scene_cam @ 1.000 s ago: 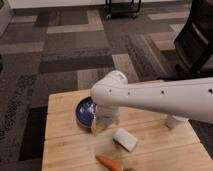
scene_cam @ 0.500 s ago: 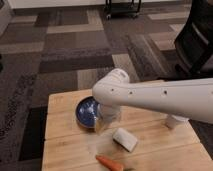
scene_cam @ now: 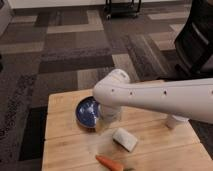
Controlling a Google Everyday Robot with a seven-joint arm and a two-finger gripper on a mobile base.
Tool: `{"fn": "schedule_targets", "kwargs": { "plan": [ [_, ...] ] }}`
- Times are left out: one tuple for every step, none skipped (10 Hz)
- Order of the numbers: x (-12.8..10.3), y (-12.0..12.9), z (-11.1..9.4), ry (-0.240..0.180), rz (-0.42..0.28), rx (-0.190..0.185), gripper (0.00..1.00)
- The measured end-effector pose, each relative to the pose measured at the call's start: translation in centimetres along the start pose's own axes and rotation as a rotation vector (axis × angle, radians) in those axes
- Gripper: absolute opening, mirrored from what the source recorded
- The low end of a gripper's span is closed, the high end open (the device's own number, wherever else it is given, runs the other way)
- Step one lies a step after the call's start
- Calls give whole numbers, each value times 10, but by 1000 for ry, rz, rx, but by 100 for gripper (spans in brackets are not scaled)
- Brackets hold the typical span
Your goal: Wipe the white sponge on the table
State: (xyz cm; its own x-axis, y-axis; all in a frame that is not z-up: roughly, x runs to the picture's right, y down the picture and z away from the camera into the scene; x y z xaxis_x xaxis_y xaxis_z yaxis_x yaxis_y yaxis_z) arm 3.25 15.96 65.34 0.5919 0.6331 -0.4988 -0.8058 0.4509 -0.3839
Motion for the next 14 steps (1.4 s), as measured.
{"fn": "schedule_targets", "kwargs": {
  "plan": [
    [6, -9, 2, -6, -7, 3, 65],
    [16, -14, 7, 1, -30, 2, 65],
    [21, -16, 10, 7, -46, 1, 65],
    [25, -18, 13, 15, -57, 3, 65],
    [25, -18, 13, 15, -60, 3, 65],
    [25, -18, 13, 16, -60, 2, 65],
    [25, -18, 13, 16, -60, 2, 65],
    [25, -18, 13, 16, -60, 2, 65],
    [25, -17, 13, 17, -60, 2, 65],
    [25, -17, 13, 16, -60, 1, 65],
    [25, -17, 13, 17, -60, 2, 65],
    [25, -18, 13, 16, -60, 2, 65],
    [25, -18, 13, 16, -59, 1, 65],
    [25, -17, 13, 16, -60, 1, 65]
  ]
}}
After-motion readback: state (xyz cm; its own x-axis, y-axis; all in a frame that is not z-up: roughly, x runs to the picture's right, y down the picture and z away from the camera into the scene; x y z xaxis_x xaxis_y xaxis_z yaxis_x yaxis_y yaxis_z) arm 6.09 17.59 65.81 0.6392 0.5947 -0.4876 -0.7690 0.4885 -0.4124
